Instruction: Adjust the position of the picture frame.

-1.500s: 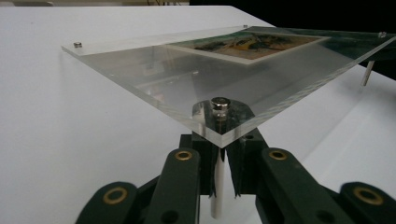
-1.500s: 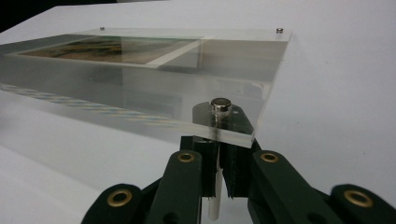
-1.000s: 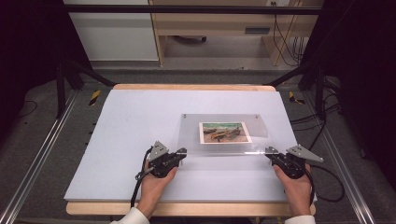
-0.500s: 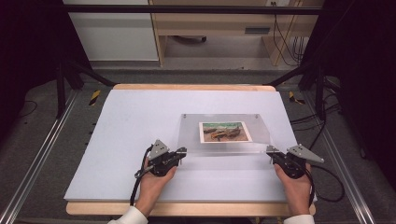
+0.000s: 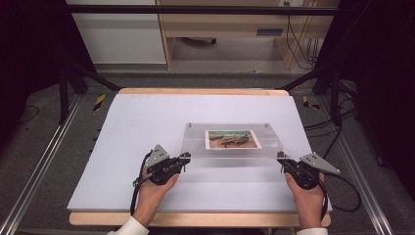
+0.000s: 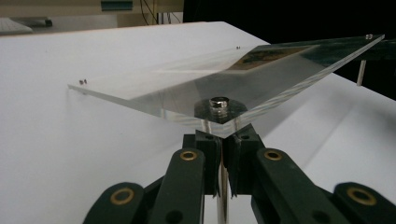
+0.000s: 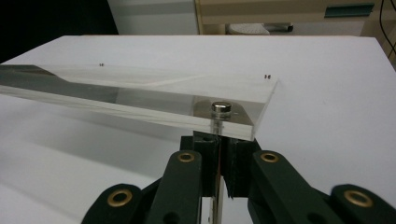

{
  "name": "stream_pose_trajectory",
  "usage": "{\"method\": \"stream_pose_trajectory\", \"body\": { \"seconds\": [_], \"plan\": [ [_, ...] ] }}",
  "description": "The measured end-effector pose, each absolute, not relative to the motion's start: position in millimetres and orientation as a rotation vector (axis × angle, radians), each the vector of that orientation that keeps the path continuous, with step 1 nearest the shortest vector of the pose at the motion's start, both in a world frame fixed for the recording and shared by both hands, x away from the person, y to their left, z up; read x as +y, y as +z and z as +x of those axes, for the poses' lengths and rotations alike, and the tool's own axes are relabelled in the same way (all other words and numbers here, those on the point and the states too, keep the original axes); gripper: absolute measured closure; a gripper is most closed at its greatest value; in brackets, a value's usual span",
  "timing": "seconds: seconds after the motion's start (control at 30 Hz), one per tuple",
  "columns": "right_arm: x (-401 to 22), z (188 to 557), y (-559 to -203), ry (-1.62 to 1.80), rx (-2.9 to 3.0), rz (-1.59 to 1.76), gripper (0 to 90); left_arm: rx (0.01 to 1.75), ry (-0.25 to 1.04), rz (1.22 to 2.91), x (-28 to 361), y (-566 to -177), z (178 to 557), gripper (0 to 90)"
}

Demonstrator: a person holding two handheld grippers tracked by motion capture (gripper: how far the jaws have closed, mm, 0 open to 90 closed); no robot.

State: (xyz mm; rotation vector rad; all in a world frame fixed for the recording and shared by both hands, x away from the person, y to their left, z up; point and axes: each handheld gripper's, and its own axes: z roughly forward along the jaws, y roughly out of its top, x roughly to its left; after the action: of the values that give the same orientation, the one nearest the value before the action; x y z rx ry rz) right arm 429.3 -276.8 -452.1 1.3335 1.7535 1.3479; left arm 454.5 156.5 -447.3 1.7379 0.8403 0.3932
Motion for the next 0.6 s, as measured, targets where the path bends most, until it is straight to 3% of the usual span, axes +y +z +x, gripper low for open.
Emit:
{"method": "stream_pose_trajectory", "body": {
  "seconds": [0.6],
  "plan": [
    [-232, 450, -436, 1.375, 1.756, 1.277, 85.1, 0.857, 0.483, 1.668, 201, -427, 457, 83.2]
  ]
}}
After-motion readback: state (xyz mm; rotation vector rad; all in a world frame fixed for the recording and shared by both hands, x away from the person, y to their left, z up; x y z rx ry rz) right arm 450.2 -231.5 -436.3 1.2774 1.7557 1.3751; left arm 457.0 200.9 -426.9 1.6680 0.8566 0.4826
